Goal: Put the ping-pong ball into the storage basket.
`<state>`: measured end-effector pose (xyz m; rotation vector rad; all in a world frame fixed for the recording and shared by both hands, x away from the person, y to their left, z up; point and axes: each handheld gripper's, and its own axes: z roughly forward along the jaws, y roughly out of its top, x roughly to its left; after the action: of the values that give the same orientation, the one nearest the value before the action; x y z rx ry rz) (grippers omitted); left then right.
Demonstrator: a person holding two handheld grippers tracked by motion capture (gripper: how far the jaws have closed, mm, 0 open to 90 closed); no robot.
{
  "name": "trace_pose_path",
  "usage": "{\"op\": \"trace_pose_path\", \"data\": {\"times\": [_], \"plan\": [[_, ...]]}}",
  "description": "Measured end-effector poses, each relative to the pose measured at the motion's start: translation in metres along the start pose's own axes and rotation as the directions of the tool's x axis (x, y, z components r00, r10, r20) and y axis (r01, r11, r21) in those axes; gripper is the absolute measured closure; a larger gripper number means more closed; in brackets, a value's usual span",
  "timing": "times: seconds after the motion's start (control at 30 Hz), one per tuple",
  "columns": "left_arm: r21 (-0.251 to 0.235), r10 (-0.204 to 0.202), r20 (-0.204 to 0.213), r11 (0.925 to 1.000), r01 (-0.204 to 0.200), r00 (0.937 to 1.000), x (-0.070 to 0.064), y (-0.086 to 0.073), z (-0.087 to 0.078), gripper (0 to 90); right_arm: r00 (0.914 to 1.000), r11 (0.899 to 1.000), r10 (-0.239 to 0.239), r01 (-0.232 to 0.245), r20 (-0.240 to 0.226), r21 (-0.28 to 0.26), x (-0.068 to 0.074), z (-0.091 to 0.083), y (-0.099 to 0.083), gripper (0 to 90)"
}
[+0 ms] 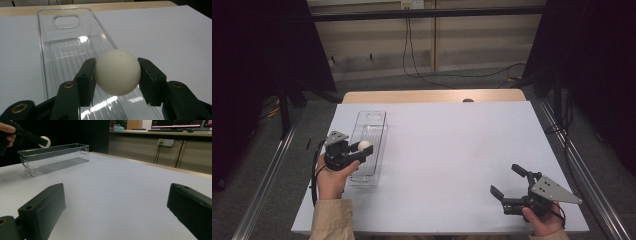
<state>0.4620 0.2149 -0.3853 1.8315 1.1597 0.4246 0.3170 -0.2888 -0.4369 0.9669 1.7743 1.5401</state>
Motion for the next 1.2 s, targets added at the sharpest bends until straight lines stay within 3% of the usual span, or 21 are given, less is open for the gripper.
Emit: {"op": "trace_pose_path", "data": {"times": [1.2], "plan": [[0.015, 0.002, -0.040, 0.9999, -0.001, 0.9992, 0.0068, -0.0050, 0.0020, 51.3, 1.0000, 1.000, 0.006, -0.006, 0.000, 0.000, 0.0007, 0.0002, -0.0001, 1.1]]}}
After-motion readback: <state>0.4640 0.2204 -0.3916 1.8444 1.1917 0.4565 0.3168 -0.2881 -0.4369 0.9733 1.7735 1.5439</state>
